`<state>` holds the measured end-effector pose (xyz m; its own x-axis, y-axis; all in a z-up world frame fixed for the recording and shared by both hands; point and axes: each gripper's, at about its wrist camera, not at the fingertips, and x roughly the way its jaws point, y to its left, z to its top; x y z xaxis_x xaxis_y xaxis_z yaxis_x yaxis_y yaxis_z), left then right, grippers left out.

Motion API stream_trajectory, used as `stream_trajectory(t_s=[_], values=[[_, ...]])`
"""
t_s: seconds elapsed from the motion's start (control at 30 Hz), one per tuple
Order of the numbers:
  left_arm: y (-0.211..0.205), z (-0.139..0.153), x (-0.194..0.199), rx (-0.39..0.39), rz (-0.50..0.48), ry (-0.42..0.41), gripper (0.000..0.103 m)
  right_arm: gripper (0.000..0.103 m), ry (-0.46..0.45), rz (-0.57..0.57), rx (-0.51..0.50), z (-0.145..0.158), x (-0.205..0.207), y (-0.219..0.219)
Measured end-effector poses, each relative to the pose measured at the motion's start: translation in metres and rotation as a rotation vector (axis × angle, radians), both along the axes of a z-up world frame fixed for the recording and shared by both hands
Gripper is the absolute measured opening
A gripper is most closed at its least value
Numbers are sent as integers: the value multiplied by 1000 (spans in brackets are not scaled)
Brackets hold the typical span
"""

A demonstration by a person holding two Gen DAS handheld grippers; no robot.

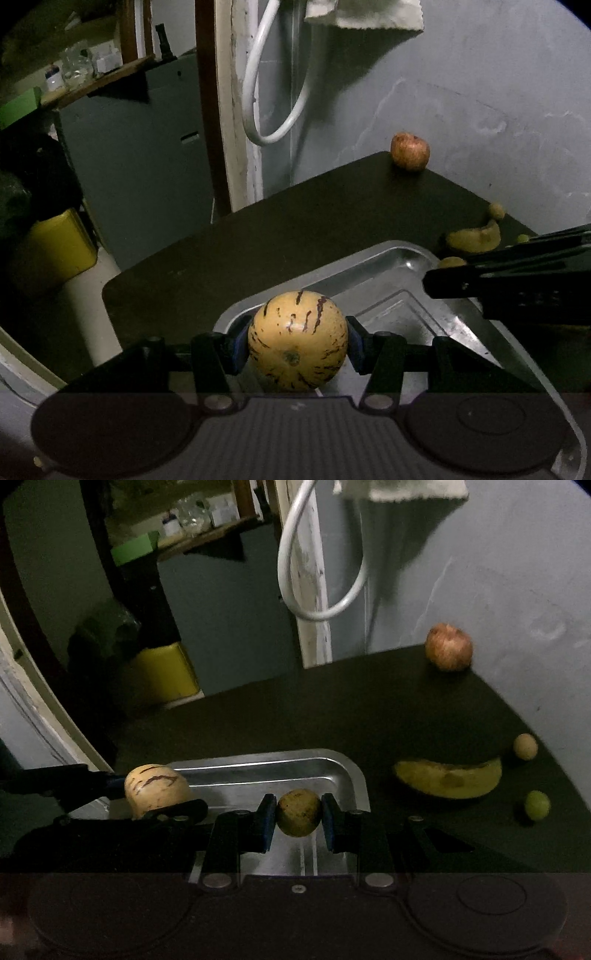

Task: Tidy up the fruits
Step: 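Release the pepino over the tray with the left gripper while the right carries a tan fruit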

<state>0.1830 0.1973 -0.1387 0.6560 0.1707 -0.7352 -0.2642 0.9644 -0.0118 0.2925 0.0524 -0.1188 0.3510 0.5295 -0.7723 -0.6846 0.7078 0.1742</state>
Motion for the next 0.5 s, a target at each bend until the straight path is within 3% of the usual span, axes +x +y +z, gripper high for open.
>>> stream_trajectory(t_s=[0.5], values=[[3, -10, 5, 25, -14, 16, 56, 28, 42, 7, -45, -24, 9, 14]])
